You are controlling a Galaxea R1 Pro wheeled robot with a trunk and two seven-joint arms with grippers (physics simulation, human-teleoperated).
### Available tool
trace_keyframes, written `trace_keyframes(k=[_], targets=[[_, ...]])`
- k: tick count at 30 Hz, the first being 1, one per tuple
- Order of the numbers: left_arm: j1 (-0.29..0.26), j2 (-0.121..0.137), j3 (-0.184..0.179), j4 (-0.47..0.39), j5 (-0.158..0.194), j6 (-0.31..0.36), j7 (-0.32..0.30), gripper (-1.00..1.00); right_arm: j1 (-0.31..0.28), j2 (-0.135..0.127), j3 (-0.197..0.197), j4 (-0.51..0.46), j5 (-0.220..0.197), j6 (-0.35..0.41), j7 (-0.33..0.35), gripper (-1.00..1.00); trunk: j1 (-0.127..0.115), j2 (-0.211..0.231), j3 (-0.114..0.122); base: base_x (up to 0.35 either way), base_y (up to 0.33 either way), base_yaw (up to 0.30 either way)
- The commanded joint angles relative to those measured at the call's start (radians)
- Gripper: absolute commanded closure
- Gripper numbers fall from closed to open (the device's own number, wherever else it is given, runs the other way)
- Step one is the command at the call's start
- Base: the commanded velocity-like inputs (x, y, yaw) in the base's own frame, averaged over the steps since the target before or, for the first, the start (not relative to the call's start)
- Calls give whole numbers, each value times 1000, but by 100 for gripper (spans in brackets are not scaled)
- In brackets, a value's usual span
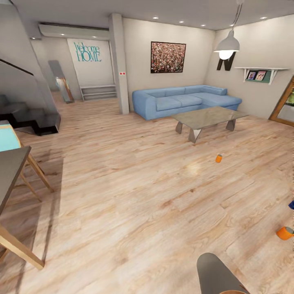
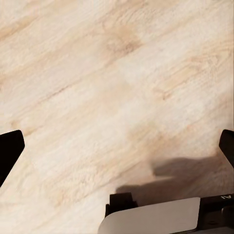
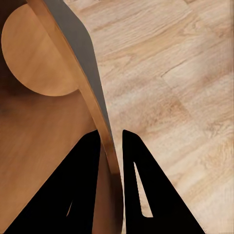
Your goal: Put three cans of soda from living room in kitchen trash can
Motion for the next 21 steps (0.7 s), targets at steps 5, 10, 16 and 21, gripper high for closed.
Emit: trace_keyframes(k=[5,10,16,21], targets=[[0,0,0,0,0,0,0,-100,0,0,-6,-1,-5,-1,5,100,0,0,0,239,232,-235],[0,0,-1,0,0,1,0,-100,-1,0,-6,-1,-5,-1,4,100,0,0,0,292,106,-246],[0,0,-1,0,0,2,0,-100,-1,0,-6,-1,-4,-1,4,100,0,0,0,318,18,-247],[0,0,-1,0,0,2,0,-100,-1,0,-6,-1,-4,-1,4,100,0,0,0,324,2,-248]])
